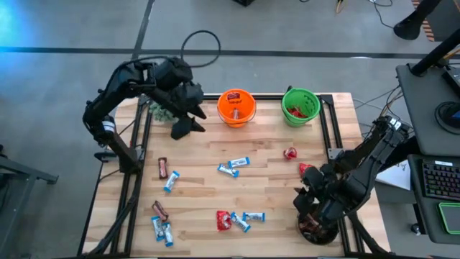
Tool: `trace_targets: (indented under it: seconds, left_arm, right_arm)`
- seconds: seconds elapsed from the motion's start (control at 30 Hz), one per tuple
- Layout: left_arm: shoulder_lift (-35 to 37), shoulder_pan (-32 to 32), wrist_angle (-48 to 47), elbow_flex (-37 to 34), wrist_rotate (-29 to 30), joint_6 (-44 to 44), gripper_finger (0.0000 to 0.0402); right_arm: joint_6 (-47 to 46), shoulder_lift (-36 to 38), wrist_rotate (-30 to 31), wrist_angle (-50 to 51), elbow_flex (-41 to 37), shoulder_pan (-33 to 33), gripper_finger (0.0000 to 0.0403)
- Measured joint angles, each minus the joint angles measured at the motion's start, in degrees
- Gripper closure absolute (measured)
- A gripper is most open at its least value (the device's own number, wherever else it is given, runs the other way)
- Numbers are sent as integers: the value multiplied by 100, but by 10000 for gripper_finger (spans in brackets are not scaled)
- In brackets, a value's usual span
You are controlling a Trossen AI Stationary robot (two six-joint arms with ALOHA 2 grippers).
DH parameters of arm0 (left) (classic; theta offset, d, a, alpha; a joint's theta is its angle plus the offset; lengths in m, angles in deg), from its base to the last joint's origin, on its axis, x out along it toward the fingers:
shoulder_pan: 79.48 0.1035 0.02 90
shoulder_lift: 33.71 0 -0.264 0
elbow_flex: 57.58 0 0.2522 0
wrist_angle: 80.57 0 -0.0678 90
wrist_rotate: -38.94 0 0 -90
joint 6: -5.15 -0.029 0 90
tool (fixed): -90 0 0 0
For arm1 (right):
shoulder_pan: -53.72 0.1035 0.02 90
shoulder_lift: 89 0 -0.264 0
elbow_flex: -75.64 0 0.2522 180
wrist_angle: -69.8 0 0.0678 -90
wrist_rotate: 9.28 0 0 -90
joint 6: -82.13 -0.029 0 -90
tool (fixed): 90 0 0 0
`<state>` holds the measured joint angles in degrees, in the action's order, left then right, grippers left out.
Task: Organize candy in baskets
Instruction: Put the white chocolate bar into the orange bucket
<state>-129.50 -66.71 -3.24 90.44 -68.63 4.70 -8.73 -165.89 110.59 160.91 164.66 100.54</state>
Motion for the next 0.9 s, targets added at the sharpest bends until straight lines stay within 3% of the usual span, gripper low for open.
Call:
trace_targets:
  seconds: [0.1,0.37,0.57,0.9]
  left_arm:
    - [-53,-289,2,-35,344,278,170]
    - [-541,-875,83,-39,357,1125,170]
    - [-1053,-1241,206,-44,362,1201,170]
    - [-1631,-1654,244,-41,668,1306,170]
  right_arm:
    - [332,56,384,4,99,-82,234]
    - [1420,285,1239,-3,773,-148,234]
    - [2528,274,1247,-14,1230,-148,234]
    - [2641,253,820,8,1236,-148,234]
